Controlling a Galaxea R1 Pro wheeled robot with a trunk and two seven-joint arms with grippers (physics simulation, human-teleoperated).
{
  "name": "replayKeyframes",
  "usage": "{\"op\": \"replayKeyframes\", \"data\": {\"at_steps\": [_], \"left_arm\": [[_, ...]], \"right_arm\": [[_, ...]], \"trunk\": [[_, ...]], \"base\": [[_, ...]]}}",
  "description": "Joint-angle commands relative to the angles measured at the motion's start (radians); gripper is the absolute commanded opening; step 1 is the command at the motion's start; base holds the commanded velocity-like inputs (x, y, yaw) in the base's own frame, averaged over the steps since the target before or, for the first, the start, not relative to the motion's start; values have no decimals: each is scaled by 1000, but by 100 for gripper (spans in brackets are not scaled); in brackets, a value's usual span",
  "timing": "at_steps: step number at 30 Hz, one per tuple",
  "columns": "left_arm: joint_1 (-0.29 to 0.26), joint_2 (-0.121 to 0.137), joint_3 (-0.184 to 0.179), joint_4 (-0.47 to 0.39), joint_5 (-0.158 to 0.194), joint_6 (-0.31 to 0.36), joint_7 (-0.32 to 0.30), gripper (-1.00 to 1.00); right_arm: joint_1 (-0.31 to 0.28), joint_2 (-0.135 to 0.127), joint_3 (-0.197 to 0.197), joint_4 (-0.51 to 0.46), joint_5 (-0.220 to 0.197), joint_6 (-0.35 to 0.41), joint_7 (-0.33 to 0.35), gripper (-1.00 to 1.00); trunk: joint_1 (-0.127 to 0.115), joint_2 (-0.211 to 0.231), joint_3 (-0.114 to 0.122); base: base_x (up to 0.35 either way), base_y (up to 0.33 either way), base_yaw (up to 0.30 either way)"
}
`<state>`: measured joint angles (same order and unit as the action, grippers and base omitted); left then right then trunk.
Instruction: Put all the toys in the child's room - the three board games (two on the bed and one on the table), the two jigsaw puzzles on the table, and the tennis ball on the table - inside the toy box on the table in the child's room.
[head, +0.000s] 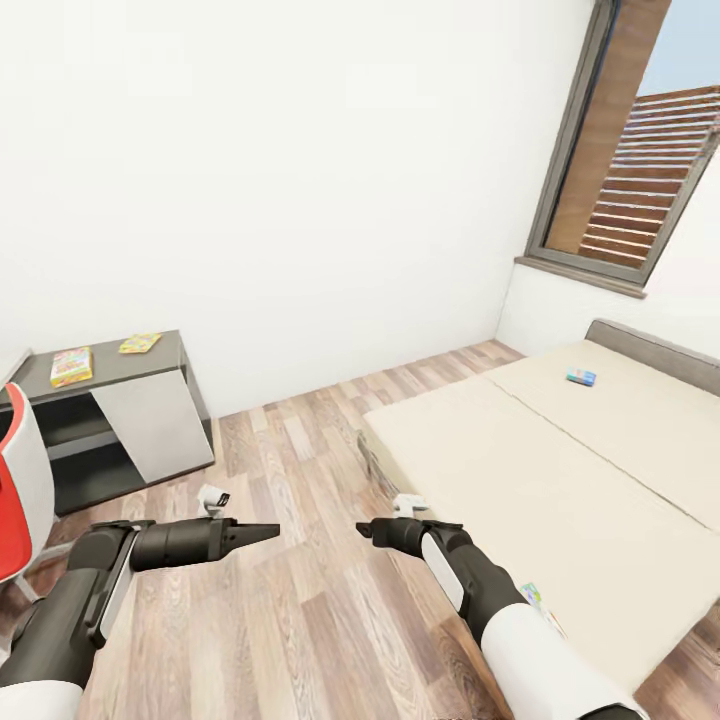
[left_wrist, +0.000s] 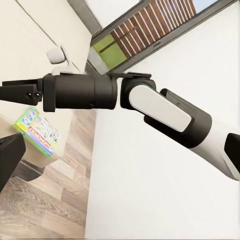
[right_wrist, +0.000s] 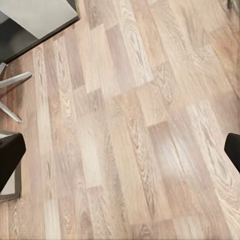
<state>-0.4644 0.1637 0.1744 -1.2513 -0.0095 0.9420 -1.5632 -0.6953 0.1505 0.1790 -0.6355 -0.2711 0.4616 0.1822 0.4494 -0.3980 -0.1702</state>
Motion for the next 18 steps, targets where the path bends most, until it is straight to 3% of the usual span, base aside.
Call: {"op": "replayKeyframes", "data": {"at_steps": [1,18], "left_arm": [[0,0,0,0,-1,11,-4,100],[0,0,1,0,-1,12,-5,100]], "right_arm": [[-1,0,0,-1,-2,5,0,100],[-1,0,-3,0,-2,3,0,100]], "trunk": [[1,-2,-1],[1,-2,12]], "base": [[0,216,-277],[0,198,-276]]}}
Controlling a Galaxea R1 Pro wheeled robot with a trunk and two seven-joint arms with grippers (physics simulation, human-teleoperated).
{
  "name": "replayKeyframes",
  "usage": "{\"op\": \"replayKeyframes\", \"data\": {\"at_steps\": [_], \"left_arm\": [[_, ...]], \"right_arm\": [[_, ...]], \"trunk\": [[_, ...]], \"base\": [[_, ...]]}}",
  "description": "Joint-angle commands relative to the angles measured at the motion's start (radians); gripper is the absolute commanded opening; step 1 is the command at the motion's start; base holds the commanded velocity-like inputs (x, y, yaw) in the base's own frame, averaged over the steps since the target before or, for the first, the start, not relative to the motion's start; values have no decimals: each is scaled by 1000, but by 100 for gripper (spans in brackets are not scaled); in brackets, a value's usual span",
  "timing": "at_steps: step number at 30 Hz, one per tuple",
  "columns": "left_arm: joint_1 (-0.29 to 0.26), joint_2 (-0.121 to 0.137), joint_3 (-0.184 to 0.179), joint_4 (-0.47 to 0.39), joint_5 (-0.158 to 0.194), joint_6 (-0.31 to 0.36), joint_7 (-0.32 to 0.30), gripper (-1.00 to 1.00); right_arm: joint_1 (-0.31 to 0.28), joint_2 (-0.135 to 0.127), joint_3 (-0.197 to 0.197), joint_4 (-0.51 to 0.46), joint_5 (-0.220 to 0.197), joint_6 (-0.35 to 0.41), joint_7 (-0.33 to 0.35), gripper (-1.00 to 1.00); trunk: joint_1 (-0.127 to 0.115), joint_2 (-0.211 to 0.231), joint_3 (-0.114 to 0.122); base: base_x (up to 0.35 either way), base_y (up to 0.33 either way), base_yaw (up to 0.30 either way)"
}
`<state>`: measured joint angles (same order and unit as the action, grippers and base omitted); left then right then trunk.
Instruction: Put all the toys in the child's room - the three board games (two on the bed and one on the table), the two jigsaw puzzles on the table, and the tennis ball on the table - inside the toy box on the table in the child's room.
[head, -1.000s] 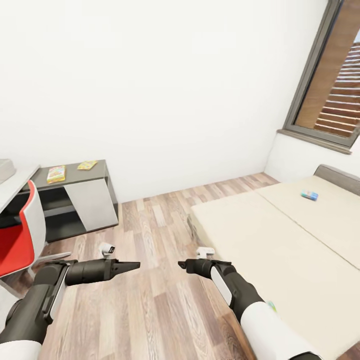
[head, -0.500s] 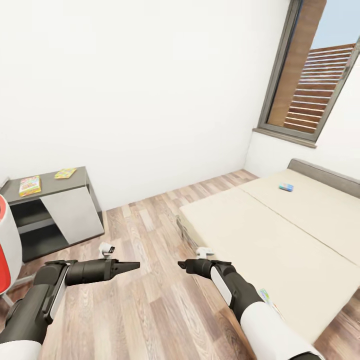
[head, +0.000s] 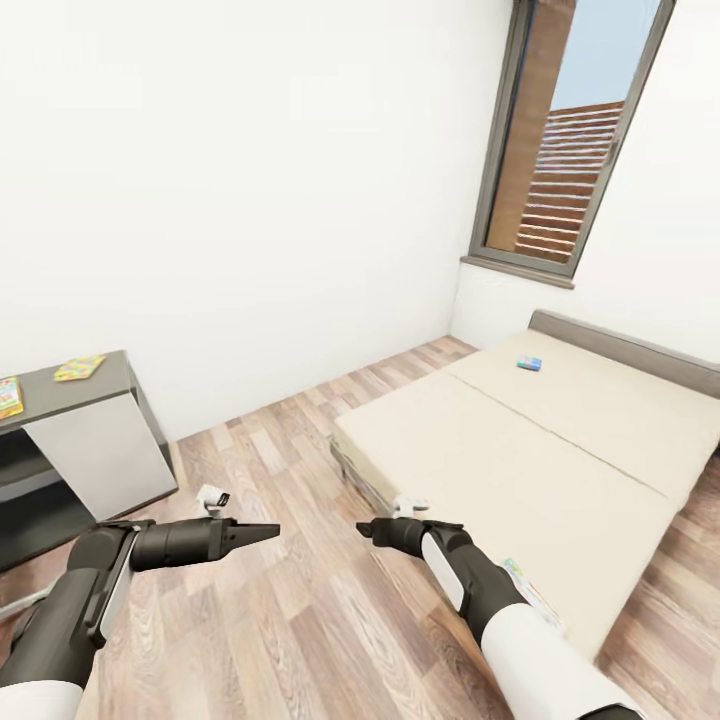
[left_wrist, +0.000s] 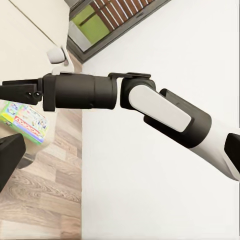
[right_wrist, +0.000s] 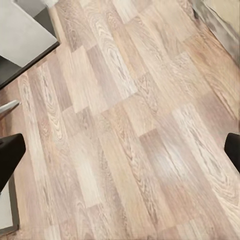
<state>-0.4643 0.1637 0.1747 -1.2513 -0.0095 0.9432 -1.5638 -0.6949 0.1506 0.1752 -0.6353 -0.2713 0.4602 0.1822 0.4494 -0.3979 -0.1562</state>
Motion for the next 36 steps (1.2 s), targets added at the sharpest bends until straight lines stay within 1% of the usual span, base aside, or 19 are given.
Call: {"op": "replayKeyframes", "data": {"at_steps": [1,6,9,17,32,36], "left_arm": [[0,0,0,0,-1,11,-5,100],[0,0,0,0,-1,10,-5,100],[0,0,0,0,-1,10,-4,100],[0,0,0,0,-2,10,-6,100],[0,-2,-2,0,-1,10,-3,100],[0,-1,-1,0,-1,9,-7,100]], "right_arm": [[-1,0,-1,-1,-3,5,0,100],[-2,0,-24,-1,-24,5,1,100],[-3,-2,-30,-1,-31,5,1,100],[-5,-2,-60,-1,-34,5,0,100],[-6,-2,-70,0,-34,3,0,100],[-6,-2,-89,-3,-35,4,1,100]], "trunk": [[1,-2,-1],[1,-2,3],[1,-2,6],[1,-2,13],[1,-2,27],[1,-2,30]], "base": [[0,147,-269],[0,91,-263],[0,21,-260],[0,5,-260],[0,0,-259],[0,0,-257]]}}
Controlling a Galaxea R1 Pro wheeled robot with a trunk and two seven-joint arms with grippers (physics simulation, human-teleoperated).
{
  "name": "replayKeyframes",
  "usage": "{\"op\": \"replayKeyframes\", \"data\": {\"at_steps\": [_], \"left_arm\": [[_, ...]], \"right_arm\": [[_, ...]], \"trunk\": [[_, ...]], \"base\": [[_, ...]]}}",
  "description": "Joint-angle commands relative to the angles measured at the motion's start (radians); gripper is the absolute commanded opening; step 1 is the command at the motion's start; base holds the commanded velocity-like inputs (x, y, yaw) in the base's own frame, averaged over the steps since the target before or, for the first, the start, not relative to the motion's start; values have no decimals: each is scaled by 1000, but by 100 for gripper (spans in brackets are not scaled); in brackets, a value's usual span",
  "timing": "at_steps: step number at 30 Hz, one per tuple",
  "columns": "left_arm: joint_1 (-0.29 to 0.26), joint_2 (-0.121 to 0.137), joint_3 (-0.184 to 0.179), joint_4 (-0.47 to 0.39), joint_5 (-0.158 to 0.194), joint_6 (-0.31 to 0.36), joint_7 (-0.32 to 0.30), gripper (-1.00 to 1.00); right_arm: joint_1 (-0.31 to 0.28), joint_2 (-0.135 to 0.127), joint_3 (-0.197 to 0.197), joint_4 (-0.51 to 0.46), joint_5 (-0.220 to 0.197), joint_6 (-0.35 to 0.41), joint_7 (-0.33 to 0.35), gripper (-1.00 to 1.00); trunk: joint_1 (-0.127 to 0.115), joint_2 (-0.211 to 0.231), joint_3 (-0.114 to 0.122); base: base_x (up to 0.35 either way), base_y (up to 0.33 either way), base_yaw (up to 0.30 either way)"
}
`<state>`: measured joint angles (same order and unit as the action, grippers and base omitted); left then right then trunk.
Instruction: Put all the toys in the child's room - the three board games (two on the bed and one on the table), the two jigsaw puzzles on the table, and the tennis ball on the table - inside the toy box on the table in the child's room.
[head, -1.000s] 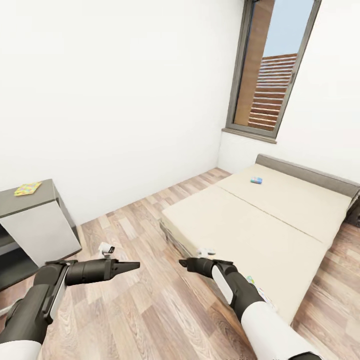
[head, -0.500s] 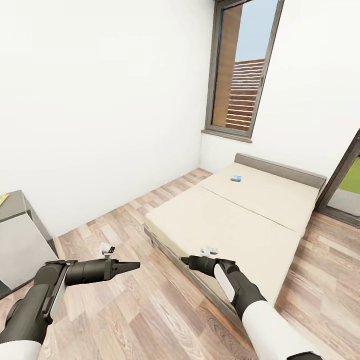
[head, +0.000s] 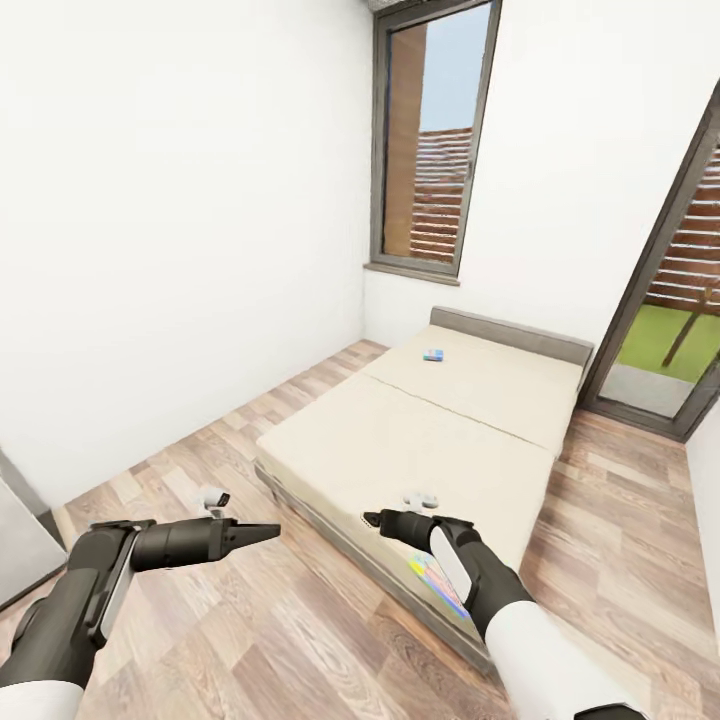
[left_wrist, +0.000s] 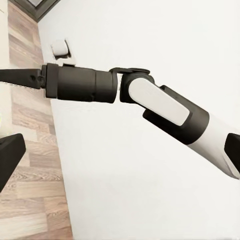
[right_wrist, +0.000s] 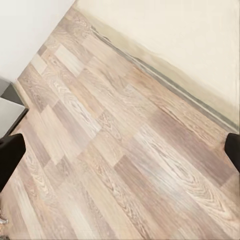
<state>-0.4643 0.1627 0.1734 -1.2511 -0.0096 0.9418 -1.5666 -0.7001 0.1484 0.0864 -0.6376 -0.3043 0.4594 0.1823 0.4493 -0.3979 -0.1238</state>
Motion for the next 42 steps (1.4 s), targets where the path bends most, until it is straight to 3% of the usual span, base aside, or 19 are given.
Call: {"op": "replayKeyframes", "data": {"at_steps": [1,17,42], "left_arm": [[0,1,1,-1,-2,11,-4,100],[0,-3,0,-1,-4,14,3,100],[0,-1,0,-1,-3,14,1,100]], "right_arm": [[-1,0,-4,-2,-2,5,1,100],[-2,-6,-48,-4,-1,7,2,100],[-2,-7,-53,-1,-2,7,-1,100]], "trunk": [[1,-2,-1],[1,-2,13],[1,-2,36]], "base": [[0,0,-257],[0,0,-257],[0,0,-257]]}}
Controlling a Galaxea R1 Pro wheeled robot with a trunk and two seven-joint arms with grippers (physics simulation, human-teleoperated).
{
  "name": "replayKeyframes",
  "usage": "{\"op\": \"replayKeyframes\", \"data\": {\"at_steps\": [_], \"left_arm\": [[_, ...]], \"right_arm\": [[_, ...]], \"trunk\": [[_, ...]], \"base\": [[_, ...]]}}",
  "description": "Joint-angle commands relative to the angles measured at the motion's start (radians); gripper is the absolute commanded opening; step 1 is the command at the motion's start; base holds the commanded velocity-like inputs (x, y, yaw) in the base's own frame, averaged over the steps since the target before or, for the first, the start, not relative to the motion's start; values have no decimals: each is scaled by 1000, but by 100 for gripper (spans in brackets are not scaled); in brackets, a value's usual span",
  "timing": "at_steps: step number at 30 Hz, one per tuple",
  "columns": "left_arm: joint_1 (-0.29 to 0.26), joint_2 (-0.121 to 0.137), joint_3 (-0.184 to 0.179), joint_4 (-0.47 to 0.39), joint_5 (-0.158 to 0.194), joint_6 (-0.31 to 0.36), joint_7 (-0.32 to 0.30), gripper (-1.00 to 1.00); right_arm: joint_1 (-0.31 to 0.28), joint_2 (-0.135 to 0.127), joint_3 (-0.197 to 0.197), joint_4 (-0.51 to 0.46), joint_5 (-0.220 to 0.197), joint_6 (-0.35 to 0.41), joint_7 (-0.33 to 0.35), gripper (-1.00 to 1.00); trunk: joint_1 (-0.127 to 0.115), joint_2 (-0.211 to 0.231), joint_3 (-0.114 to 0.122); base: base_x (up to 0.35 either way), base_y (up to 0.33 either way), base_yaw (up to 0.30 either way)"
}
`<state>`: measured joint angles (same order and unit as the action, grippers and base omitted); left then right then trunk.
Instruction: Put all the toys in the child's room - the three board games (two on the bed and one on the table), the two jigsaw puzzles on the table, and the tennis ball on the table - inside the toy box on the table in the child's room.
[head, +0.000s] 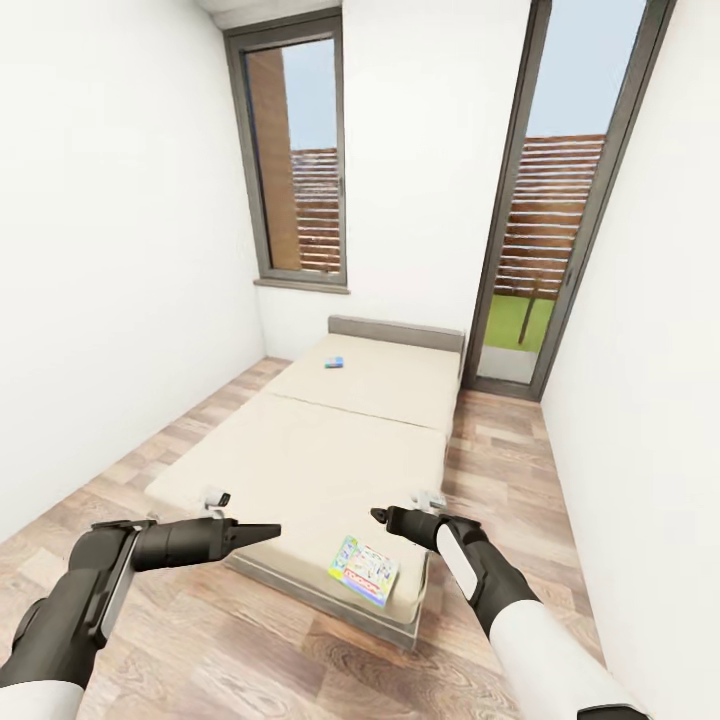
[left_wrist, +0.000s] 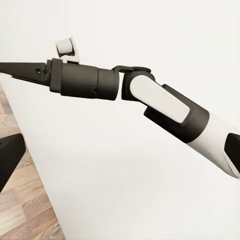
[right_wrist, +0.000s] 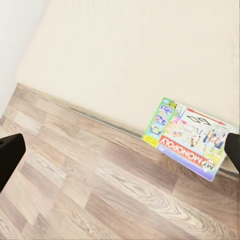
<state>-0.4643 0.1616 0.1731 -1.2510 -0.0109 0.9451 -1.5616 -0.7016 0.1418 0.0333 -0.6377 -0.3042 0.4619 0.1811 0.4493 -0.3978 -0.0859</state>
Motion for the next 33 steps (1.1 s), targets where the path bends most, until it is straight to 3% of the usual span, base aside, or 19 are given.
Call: {"op": "replayKeyframes", "data": {"at_steps": [1,15,33], "left_arm": [[0,0,1,-1,-1,11,-4,100],[-2,1,2,-1,0,11,-3,100],[-2,1,2,-1,0,11,-3,100]], "right_arm": [[-1,0,0,-1,-2,4,0,100],[-1,0,0,0,-2,4,0,100],[-1,0,0,3,-2,3,0,100]], "trunk": [[1,-2,-1],[1,-2,11],[1,-2,28]], "base": [[0,0,-257],[0,41,-257],[0,187,-257]]}}
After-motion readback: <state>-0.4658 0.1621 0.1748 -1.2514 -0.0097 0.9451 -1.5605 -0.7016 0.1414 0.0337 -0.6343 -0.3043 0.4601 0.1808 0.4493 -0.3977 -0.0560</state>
